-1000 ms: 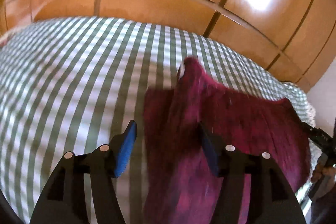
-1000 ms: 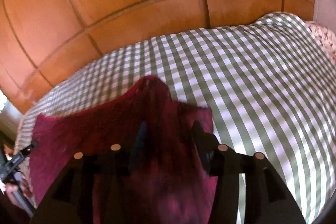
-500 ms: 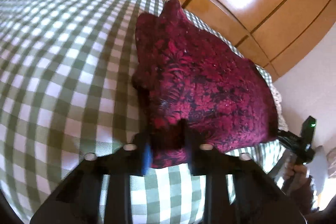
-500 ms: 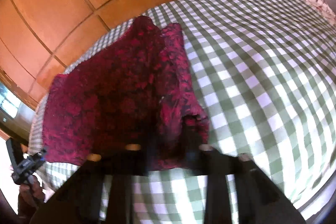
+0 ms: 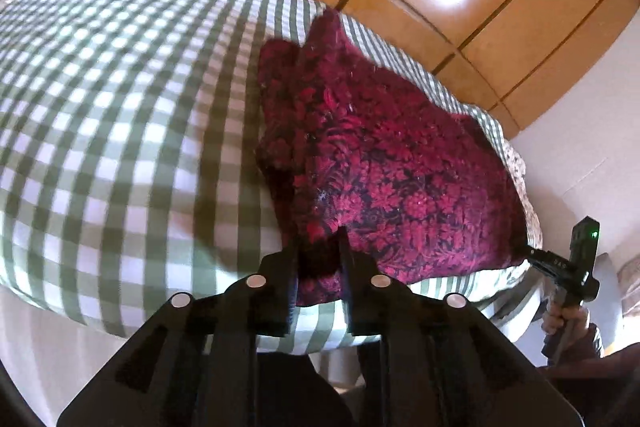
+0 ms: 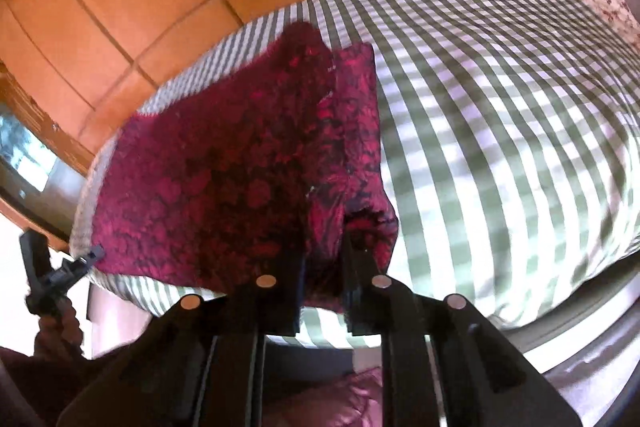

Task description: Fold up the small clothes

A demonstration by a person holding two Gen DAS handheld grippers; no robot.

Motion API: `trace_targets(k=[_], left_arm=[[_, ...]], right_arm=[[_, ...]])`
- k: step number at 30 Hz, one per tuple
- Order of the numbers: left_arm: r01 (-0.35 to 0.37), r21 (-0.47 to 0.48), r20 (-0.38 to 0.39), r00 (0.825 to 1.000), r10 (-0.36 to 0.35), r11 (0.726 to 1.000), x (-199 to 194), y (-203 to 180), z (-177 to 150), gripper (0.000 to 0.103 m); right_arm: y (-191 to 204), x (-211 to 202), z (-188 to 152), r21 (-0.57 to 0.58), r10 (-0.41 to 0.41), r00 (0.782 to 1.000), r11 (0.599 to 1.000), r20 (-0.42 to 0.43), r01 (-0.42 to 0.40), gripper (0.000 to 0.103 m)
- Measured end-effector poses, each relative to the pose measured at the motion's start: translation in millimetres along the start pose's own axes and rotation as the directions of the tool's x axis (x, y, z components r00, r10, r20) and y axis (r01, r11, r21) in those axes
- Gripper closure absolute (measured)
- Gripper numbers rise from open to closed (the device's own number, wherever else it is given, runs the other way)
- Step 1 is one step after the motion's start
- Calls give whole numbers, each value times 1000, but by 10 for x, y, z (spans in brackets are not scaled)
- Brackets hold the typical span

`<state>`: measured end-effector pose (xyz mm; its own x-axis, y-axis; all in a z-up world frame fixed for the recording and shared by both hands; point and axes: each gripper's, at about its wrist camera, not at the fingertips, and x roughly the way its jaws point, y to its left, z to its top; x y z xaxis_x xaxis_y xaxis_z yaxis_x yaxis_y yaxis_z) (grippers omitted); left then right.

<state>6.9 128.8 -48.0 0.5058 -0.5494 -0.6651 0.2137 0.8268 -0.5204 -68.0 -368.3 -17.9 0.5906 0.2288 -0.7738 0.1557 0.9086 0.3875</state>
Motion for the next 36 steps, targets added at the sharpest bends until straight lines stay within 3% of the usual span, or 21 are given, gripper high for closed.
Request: trace_targets(k=[2, 4, 6, 11, 12, 13, 14, 15, 19, 22, 25, 26, 27, 29, 30, 32, 36], left_arm=[[-3, -19, 38, 999, 4, 1000, -34, 14, 105, 54], [4, -36, 59, 998, -2, 999, 17, 27, 304, 54], [2, -35, 71, 998, 0, 999, 104, 3, 476, 54], [-26, -56, 51, 998, 28, 998, 506, -77, 896, 54], [-20, -58, 46, 999, 23, 998, 564, -85, 947, 54], [-21, -59, 32, 999, 23, 998, 657, -101, 1013, 60], [-45, -54, 28, 999, 46, 998, 705, -107, 1039, 83], [-84, -41, 26, 996, 85, 996, 748, -125, 1061, 89], [-173, -37, 49, 983, 174, 984, 829, -95, 1046, 90], [-218, -60, 38, 975, 221, 974, 990, 14, 1008, 89], [-265, -50, 51, 962, 268, 963, 1000, -40, 1025, 80], [-293, -46, 67, 953, 295, 955, 951, -80, 1034, 64], [-342, -48, 104, 933, 346, 938, 864, -127, 1041, 47], [-365, -43, 169, 915, 367, 930, 733, -218, 1062, 43], [-369, -28, 195, 909, 368, 929, 687, -273, 1082, 41], [-380, 21, 247, 898, 363, 925, 609, -410, 1108, 37], [-365, 143, 273, 908, 317, 920, 681, -710, 1173, 36]], right_arm=[[-1, -45, 152, 20, 1, 998, 1000, 66, -2, 74], [22, -29, 323, 30, -9, 994, 1000, 111, 6, 58], [92, 66, 512, 17, -30, 990, 999, 138, 28, 57], [131, 532, 796, 5, -115, 990, 993, 86, 115, 56], [122, 613, 817, 4, -118, 991, 993, 71, 118, 64], [120, 652, 821, 1, -100, 993, 995, 59, 100, 84], [145, 660, 821, -6, -106, 992, 994, 63, 107, 84], [197, 624, 821, -31, -124, 988, 991, 88, 127, 89], [209, 514, 851, -48, -169, 974, 983, 154, 178, 91], [149, 795, 843, -65, -249, 961, 964, 119, 258, 91], [97, 946, 798, -57, -272, 957, 959, 103, 279, 90], [107, 928, 799, -56, -275, 955, 958, 107, 282, 89], [117, 897, 805, -59, -276, 955, 957, 111, 284, 86], [143, 821, 811, -61, -296, 946, 950, 130, 305, 76], [184, 737, 817, -63, -315, 936, 943, 158, 328, 63], [286, 601, 825, -77, -318, 925, 937, 210, 340, 58], [616, 506, 879, -157, -210, 948, 955, 238, 251, 48]])
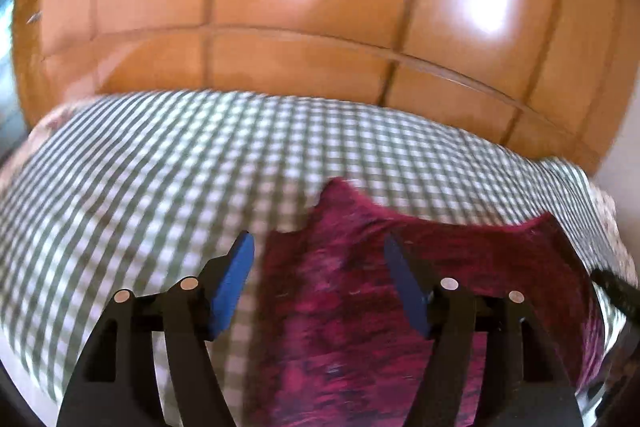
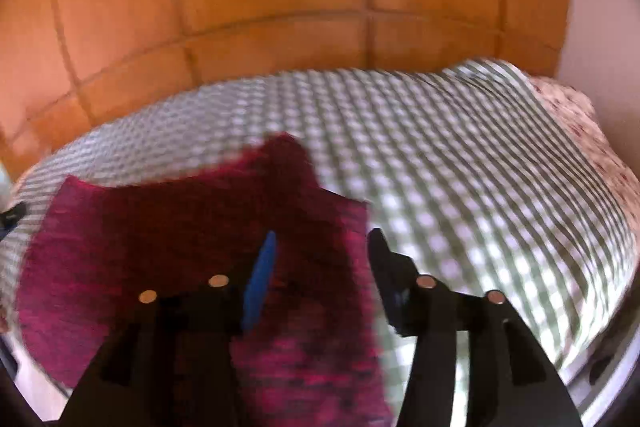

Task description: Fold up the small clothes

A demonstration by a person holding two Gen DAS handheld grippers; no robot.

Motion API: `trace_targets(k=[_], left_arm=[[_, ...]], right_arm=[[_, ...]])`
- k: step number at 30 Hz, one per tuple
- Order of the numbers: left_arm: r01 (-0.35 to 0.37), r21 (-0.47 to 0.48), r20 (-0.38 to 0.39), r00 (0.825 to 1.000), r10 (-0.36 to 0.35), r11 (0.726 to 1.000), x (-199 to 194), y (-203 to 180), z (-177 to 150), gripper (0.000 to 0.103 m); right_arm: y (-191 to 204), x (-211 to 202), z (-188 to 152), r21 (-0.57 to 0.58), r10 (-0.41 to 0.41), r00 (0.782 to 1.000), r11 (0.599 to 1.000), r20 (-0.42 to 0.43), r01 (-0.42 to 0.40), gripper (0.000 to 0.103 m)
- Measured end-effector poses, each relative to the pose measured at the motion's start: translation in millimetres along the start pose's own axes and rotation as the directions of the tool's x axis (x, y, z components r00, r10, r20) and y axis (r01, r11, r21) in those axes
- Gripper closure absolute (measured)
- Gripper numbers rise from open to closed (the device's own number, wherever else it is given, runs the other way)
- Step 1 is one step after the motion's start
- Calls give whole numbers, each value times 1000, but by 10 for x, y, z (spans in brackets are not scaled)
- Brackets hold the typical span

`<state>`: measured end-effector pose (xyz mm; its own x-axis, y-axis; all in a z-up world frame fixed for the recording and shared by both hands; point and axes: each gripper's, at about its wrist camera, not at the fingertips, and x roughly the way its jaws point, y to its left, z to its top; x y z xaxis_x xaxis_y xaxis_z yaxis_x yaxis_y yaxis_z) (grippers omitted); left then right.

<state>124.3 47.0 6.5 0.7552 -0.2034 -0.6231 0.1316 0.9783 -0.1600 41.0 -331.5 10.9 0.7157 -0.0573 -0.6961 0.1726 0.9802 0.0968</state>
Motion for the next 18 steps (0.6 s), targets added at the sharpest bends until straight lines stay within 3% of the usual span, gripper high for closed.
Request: trace_targets(k=[6, 18], left_arm=[[43, 157, -14, 999, -41, 987, 144, -411, -15, 36], [63, 190, -59, 997, -52, 980, 412, -477, -50, 36]], right_arm=[[441, 287, 55, -93, 65, 995, 993, -73, -72, 37], [419, 817, 146, -101, 3, 987, 995, -161, -19, 28]])
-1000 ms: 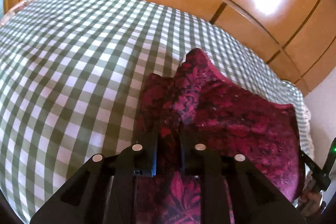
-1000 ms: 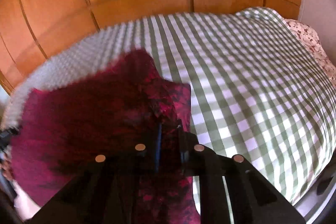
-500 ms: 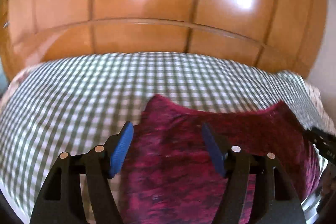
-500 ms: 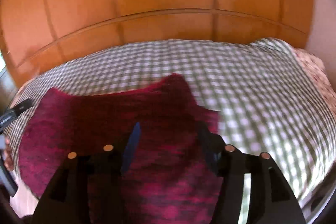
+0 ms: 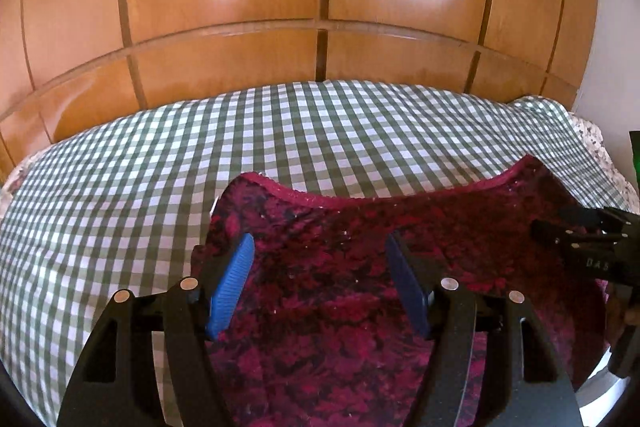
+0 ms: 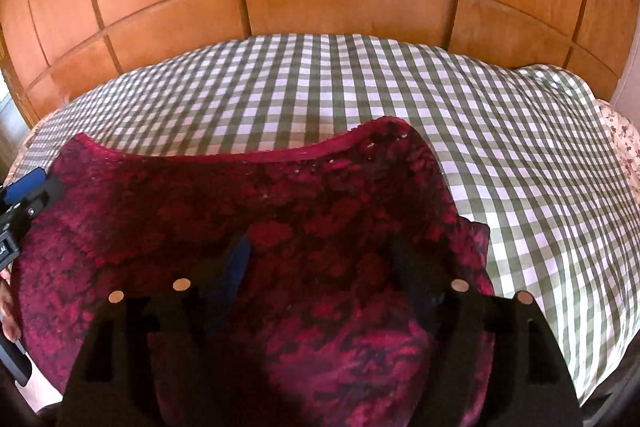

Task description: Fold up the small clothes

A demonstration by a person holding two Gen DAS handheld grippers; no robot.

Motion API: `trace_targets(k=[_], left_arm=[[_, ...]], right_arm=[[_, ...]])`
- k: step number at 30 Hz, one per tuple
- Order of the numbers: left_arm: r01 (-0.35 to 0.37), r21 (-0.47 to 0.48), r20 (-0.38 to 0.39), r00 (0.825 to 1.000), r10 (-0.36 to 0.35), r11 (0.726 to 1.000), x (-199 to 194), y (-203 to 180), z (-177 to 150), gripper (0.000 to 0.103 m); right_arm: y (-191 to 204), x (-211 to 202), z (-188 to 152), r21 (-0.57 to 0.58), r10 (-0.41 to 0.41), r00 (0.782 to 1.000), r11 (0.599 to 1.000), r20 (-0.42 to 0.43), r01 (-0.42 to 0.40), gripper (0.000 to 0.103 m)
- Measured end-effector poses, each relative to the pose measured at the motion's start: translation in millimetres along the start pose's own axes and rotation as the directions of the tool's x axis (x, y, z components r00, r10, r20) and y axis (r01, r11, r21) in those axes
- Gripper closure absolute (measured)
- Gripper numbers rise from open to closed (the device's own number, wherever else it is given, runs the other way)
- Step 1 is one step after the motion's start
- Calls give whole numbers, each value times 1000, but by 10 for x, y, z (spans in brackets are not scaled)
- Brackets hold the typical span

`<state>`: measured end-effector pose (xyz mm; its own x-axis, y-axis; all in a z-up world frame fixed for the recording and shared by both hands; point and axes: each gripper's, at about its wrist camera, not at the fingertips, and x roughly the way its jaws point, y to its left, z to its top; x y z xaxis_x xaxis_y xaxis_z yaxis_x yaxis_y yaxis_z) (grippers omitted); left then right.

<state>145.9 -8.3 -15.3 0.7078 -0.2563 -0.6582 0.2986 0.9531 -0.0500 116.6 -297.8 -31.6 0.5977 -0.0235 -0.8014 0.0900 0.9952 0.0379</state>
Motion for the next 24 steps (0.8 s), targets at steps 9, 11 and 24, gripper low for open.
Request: trace_targets(k=[9, 11, 24], left_arm=[[29, -53, -70, 997, -33, 998, 327, 122, -33, 36], [48, -89, -97, 994, -57, 995, 430, 190, -42, 36], [172, -377, -61, 976, -210, 910, 505, 724, -55, 47]], right_arm=[[-87, 261, 117, 30, -1, 998, 1000, -60, 3, 27], [-106, 334, 147, 35, -1, 997, 999, -78, 3, 27], [-204, 178, 138, 86, 82, 996, 993, -20, -80, 25]])
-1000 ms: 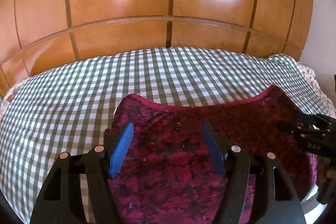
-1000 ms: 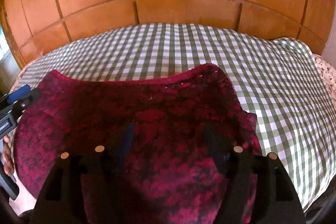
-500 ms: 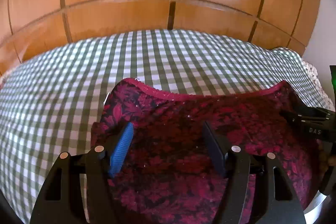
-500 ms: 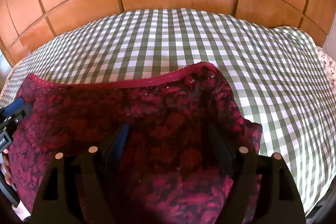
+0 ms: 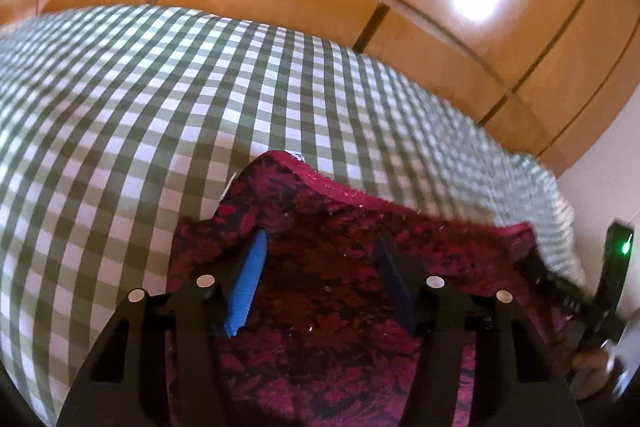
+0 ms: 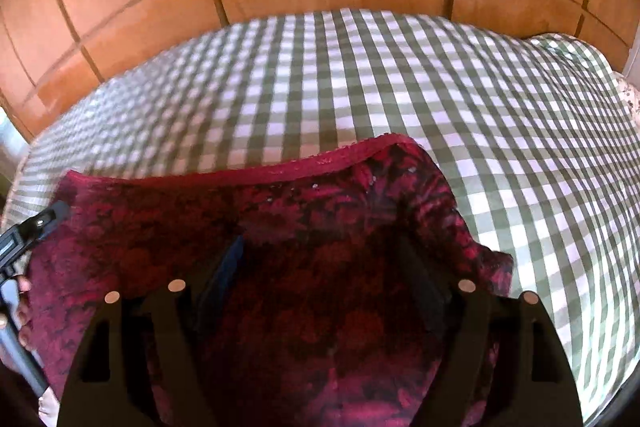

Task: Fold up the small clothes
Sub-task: 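Grasp the sweater edge with the right gripper and fold it over the bundle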

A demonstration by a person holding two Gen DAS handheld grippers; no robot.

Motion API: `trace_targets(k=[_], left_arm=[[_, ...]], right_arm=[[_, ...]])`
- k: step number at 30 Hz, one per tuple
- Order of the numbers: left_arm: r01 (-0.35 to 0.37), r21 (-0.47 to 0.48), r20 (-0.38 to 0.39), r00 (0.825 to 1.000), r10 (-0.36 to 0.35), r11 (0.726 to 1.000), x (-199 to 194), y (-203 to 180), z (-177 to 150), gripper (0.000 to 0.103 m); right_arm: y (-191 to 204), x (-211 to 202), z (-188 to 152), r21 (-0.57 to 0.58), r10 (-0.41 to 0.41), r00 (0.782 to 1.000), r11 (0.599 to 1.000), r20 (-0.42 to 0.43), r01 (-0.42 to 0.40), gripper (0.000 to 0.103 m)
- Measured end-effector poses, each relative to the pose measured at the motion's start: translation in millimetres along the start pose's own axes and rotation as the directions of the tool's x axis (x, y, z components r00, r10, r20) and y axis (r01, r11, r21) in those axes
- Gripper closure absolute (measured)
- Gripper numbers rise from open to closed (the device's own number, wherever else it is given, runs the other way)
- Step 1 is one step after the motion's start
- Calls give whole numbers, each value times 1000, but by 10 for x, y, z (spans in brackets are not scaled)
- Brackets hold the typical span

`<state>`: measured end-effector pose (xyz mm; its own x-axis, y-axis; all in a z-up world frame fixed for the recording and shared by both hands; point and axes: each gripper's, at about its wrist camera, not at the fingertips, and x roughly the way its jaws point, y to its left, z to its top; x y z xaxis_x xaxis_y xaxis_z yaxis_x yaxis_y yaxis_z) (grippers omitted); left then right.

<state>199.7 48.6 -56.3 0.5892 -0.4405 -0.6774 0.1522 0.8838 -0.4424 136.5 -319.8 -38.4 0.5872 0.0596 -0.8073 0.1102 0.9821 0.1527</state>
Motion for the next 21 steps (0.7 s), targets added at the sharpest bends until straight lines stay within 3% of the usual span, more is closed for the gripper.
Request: trace_targets(k=[5, 8, 14, 17, 21], left_arm=[[-58, 32, 69, 996, 56, 998, -382, -72, -82, 41], [-136, 52, 113, 985, 130, 989, -594, -90, -194, 30], [-193, 44, 142, 972, 185, 980, -962, -25, -531, 30], [-205, 56, 155, 969, 194, 977, -1082, -17, -665, 30], [-193, 115, 182, 968, 170, 975, -1209, -155, -838, 31]], right_arm=[[-128, -454, -191, 30, 23, 997, 999, 71, -25, 17], [-312, -681, -388, 70, 11, 996, 997, 92, -18, 13], [-705, -794, -804, 188, 41, 998, 981, 39, -48, 10], [-864, -811, -1037, 272, 119, 993, 954, 24, -121, 10], [-898, -773, -1254, 346, 257, 966, 905, 14, -246, 9]])
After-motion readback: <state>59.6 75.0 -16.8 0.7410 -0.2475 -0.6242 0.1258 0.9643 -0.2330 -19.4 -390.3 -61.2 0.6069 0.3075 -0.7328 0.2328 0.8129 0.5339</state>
